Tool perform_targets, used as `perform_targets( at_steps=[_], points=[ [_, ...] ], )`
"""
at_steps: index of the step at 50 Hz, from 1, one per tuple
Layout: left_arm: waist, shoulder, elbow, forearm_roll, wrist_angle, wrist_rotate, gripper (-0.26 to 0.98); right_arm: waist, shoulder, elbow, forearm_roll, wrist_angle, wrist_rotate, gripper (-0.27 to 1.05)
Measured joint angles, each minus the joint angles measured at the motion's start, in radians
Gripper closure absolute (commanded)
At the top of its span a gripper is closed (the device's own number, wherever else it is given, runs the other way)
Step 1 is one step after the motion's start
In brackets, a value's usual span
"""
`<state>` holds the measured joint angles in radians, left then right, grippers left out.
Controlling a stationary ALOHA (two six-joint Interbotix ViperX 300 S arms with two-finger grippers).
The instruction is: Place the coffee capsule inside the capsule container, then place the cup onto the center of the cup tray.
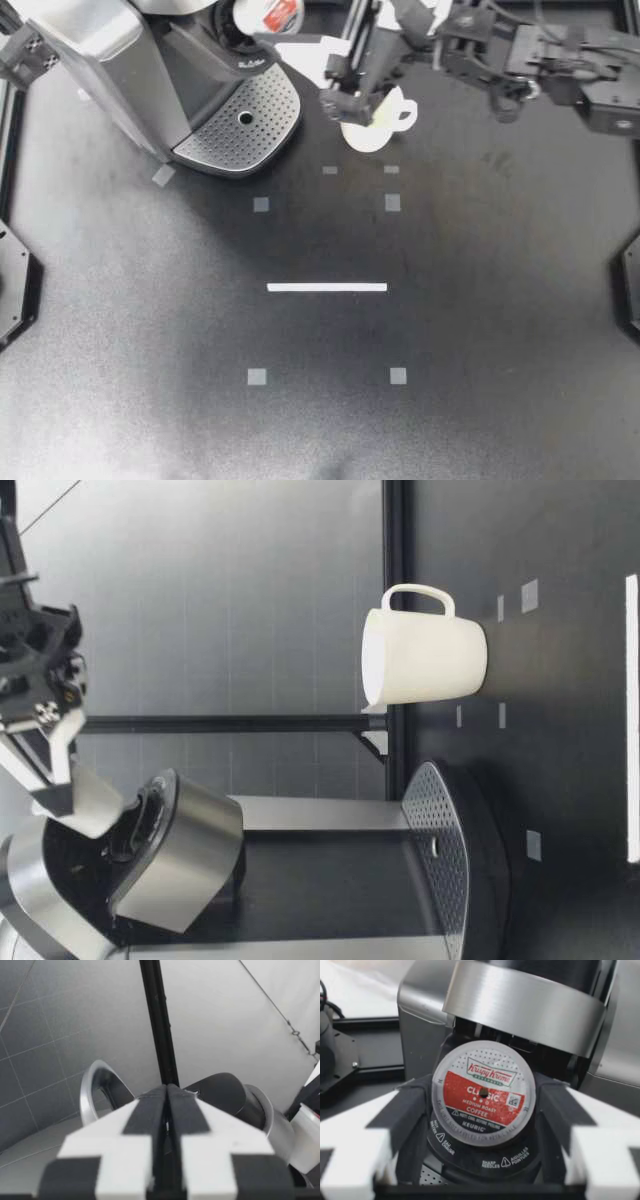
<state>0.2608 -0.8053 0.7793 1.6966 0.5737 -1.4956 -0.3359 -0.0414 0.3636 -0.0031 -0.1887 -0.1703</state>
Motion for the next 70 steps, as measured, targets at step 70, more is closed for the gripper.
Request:
perform_targets(
  at_steps=[70],
  points=[
    [0.0,-0.005,0.003,0.0,0.02,-0.002,0.65,-0.006,0.055,-0.023,-0.005,0.014,0.003,0.2]
  ],
)
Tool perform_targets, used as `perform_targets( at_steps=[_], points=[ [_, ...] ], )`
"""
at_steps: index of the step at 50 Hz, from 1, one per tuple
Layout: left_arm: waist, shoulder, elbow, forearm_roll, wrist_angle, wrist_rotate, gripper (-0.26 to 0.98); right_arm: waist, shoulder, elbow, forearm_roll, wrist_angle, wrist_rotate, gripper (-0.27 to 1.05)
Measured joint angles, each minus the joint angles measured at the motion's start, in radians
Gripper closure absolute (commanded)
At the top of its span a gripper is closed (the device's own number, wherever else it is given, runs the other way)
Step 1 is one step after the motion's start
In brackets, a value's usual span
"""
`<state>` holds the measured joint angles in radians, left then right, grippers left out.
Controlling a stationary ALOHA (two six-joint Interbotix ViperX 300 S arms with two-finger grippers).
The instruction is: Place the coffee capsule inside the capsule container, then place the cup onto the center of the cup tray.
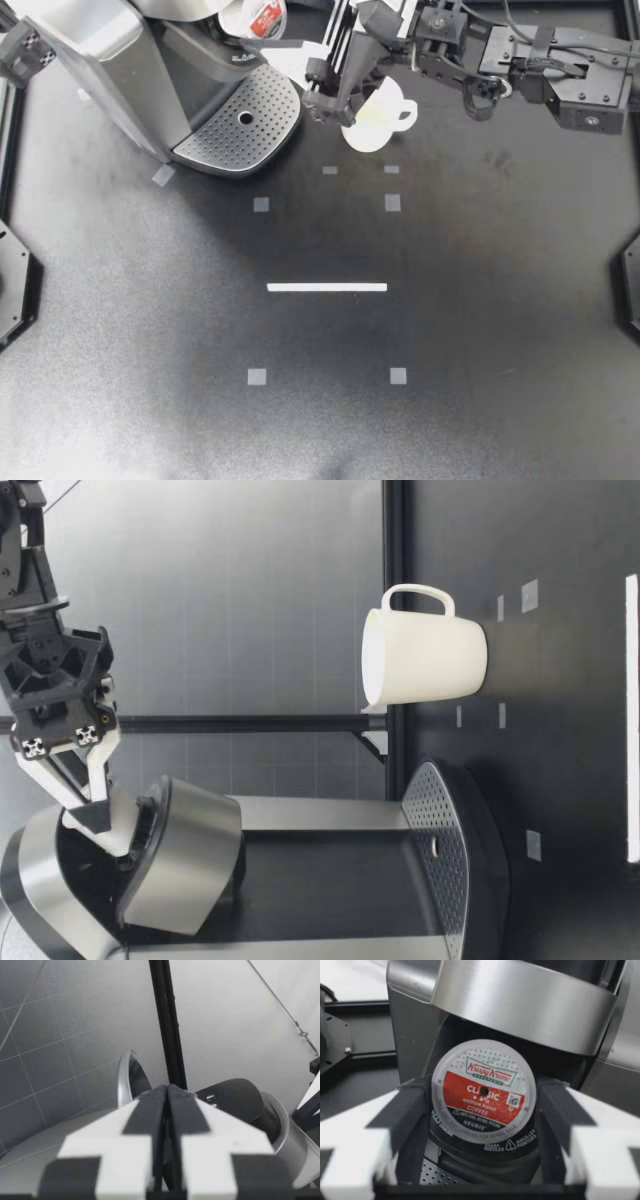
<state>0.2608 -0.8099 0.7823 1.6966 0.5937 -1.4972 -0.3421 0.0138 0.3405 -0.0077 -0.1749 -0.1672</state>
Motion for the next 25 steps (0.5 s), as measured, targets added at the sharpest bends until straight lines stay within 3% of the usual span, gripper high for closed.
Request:
perform_targets(
  at_steps=[19,25],
  points=[
    [0.0,-0.002,0.002,0.0,0.0,0.0,0.65,0.0,0.002,-0.025,0.0,0.005,0.0,0.17],
    [0.0,-0.002,0.0,0.0,0.0,0.0,0.65,0.0,0.011,-0.041,0.0,0.005,-0.005,0.08]
  ],
)
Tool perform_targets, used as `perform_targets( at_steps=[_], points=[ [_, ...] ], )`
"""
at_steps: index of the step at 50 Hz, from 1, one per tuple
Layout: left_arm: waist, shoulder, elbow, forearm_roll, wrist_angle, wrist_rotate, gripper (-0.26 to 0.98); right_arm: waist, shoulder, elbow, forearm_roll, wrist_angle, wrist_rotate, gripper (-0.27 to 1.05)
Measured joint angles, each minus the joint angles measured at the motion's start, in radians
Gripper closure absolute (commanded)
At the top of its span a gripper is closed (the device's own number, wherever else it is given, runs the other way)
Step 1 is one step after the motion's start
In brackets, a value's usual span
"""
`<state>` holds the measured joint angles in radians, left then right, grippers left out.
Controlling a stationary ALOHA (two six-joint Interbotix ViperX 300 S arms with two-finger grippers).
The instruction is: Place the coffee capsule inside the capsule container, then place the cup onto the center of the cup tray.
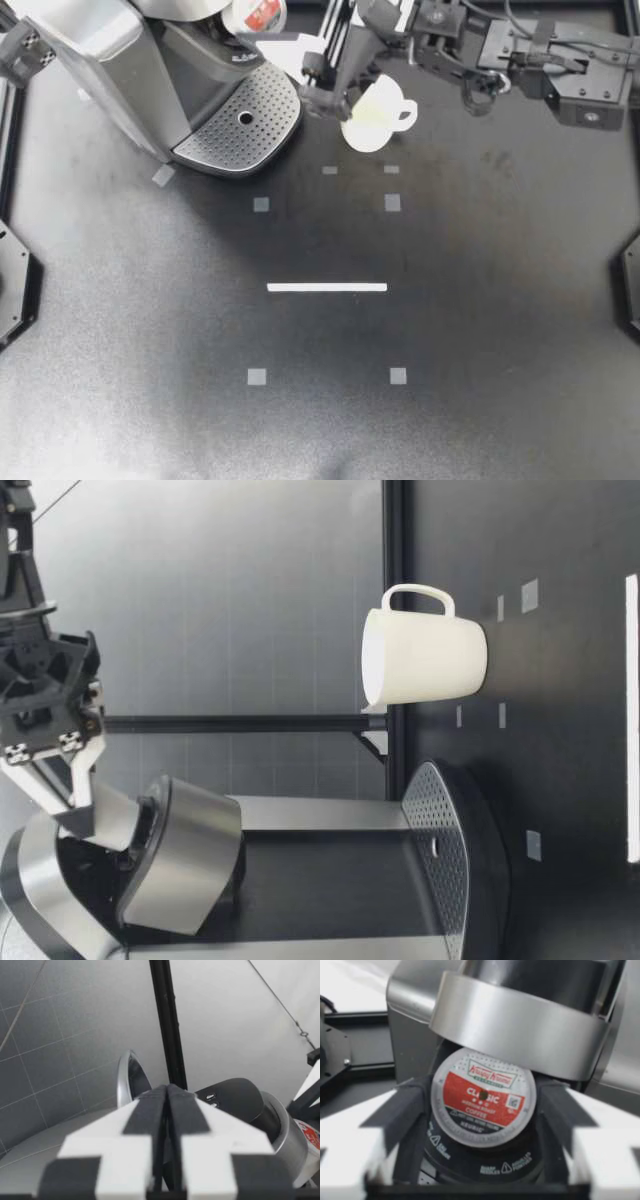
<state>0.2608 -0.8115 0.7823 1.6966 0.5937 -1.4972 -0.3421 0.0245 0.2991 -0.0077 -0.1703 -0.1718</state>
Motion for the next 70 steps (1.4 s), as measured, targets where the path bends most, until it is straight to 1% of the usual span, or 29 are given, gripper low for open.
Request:
perform_targets(
  at_steps=[4,6,14,27,34,43,53,59,63,70],
  points=[
    [0.0,0.0,0.002,-0.002,0.0,0.0,0.65,0.0,0.009,-0.009,0.0,0.0,0.002,0.0],
    [0.0,0.0,0.002,-0.002,0.0,0.0,0.65,0.0,0.014,-0.011,0.0,0.002,0.002,-0.01],
    [0.0,0.0,0.0,0.0,0.0,0.0,0.65,0.0,0.035,-0.011,0.0,0.002,0.003,-0.01],
    [0.0,0.0,0.002,-0.002,0.0,0.0,0.65,0.0,0.035,-0.018,0.0,0.003,0.005,-0.01],
    [0.0,0.0,0.002,-0.002,0.002,0.0,0.65,0.0,0.015,-0.006,0.0,0.005,0.005,-0.01],
    [0.0,0.0,0.008,-0.002,0.051,-0.002,0.65,0.0,-0.052,0.051,0.0,-0.011,0.005,-0.01],
    [0.0,0.0,0.02,-0.002,0.094,-0.006,0.65,0.0,-0.129,0.143,0.0,-0.049,0.009,-0.01],
    [0.0,0.002,0.029,0.005,0.152,-0.04,0.65,0.0,-0.186,0.206,0.006,-0.087,0.023,0.0],
    [0.0,0.008,0.04,0.017,0.204,-0.064,0.65,0.003,-0.229,0.262,0.009,-0.13,0.038,0.03],
    [0.005,0.032,0.046,0.041,0.267,-0.094,0.65,0.028,-0.296,0.354,0.011,-0.244,0.067,0.14]
  ],
)
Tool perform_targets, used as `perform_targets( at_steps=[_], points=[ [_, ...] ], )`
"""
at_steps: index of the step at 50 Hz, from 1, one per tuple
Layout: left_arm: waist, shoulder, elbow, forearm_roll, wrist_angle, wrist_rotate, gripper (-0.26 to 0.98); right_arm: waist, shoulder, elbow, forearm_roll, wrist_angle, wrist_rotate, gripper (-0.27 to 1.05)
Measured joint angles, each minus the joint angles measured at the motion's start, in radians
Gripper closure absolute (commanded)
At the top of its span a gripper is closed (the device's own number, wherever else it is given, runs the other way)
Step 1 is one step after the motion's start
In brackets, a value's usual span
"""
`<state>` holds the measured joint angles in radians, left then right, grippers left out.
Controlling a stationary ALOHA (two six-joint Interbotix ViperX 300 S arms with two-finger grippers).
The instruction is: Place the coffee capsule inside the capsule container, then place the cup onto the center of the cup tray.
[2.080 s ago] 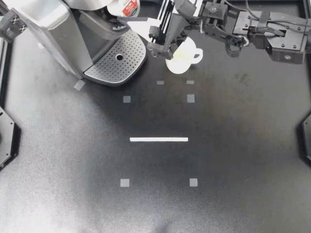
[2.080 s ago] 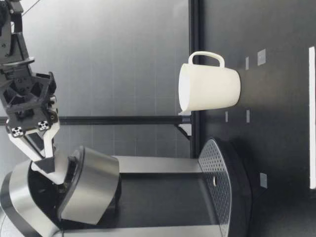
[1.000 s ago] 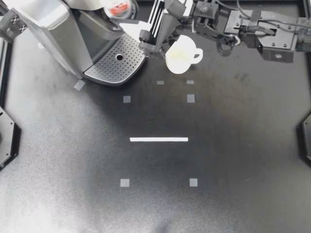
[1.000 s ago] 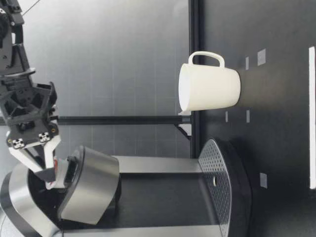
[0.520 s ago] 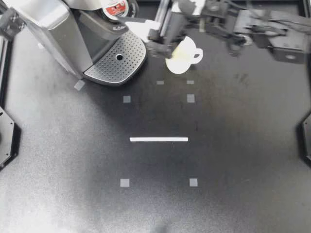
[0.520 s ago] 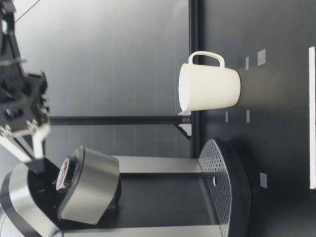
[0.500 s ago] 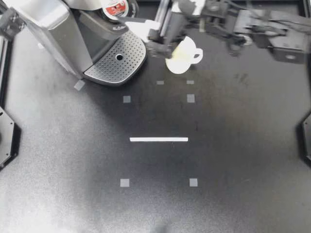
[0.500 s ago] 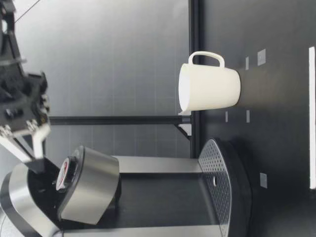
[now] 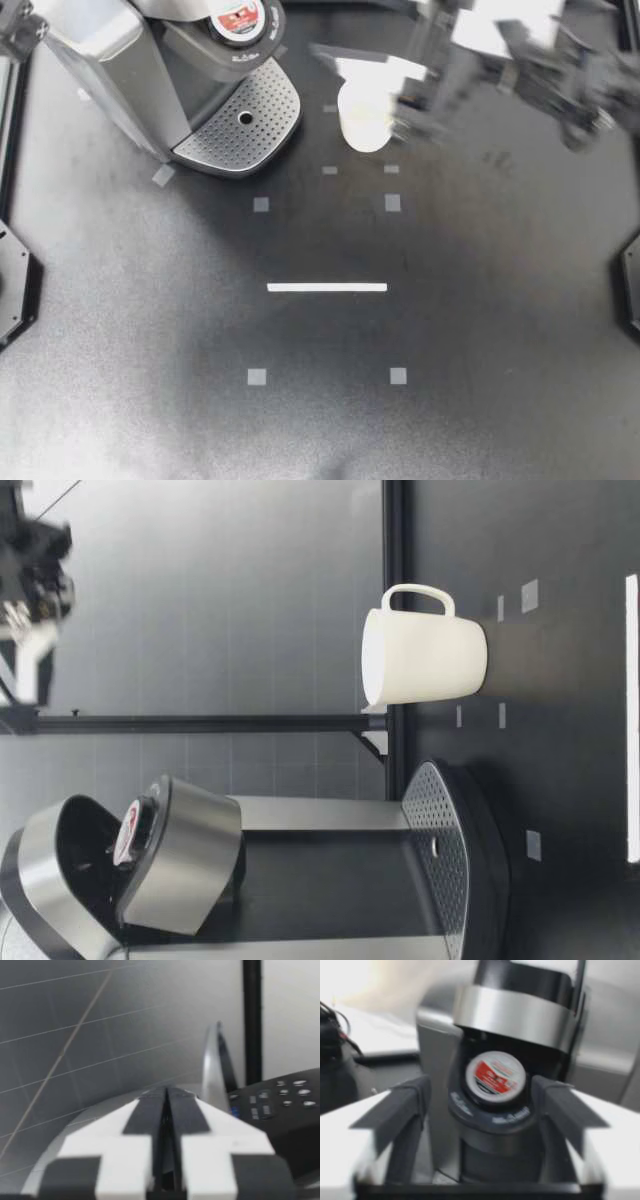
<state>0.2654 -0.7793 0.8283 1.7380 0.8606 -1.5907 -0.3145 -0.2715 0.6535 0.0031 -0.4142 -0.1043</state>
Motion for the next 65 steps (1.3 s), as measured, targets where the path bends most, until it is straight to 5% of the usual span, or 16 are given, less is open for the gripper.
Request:
perform_targets(
  at_steps=[17,48,65],
  points=[
    [0.118,0.094,0.0,0.02,-0.084,-0.106,0.65,0.038,-0.083,0.155,0.0,-0.172,0.08,0.29],
    [0.123,0.094,-0.097,0.028,-0.583,-0.138,0.65,0.038,-0.158,0.212,0.0,-0.183,0.083,0.29],
    [0.077,0.184,-0.109,0.028,-0.626,-0.17,0.65,0.04,-0.176,0.233,0.0,-0.183,0.084,0.29]
  ],
)
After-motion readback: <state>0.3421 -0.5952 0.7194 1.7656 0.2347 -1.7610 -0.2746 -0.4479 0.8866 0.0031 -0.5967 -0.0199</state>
